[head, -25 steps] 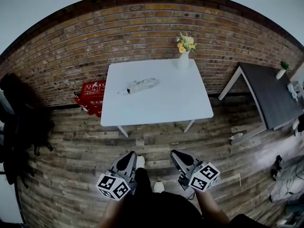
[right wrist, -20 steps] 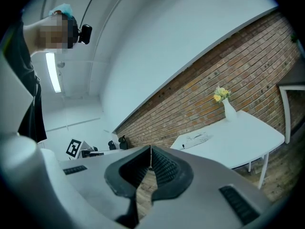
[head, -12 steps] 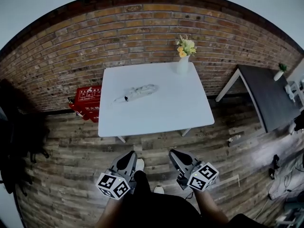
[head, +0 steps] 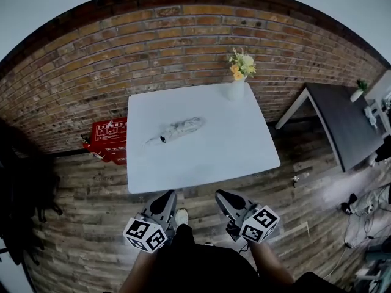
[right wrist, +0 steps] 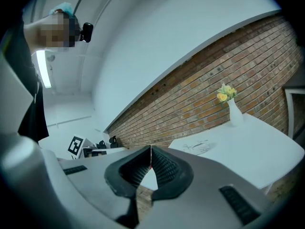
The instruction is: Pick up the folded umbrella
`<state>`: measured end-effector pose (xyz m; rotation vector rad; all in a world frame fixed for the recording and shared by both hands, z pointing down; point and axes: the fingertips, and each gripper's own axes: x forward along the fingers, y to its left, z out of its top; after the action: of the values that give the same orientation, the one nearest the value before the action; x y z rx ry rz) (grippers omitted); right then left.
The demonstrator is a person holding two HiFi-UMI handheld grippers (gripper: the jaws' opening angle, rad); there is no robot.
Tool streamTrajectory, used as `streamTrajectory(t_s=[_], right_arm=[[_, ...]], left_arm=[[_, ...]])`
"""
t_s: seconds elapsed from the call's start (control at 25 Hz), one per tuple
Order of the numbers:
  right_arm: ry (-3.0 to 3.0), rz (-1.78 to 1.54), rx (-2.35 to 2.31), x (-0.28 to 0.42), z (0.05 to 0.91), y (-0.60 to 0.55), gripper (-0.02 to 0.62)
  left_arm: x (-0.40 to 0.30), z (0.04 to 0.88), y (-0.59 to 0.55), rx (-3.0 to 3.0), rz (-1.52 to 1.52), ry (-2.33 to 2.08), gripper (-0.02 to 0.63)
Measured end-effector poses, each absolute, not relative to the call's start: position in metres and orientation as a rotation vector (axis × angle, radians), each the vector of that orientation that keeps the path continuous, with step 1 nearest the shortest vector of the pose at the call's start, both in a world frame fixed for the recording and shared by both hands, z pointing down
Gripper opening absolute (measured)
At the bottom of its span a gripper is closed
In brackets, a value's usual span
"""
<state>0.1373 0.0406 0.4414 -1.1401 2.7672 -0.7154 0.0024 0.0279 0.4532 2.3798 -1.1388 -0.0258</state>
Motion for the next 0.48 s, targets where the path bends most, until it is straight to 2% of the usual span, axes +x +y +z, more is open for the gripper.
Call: streamTrajectory(t_s=[0.48], right_arm=[[2.804,-0.699,-1.181,0.076,0.446,-0.035,0.023]], left_arm=[[-0.057,0.469,-0.052,2.345,-0.056,-1.084,0.014]])
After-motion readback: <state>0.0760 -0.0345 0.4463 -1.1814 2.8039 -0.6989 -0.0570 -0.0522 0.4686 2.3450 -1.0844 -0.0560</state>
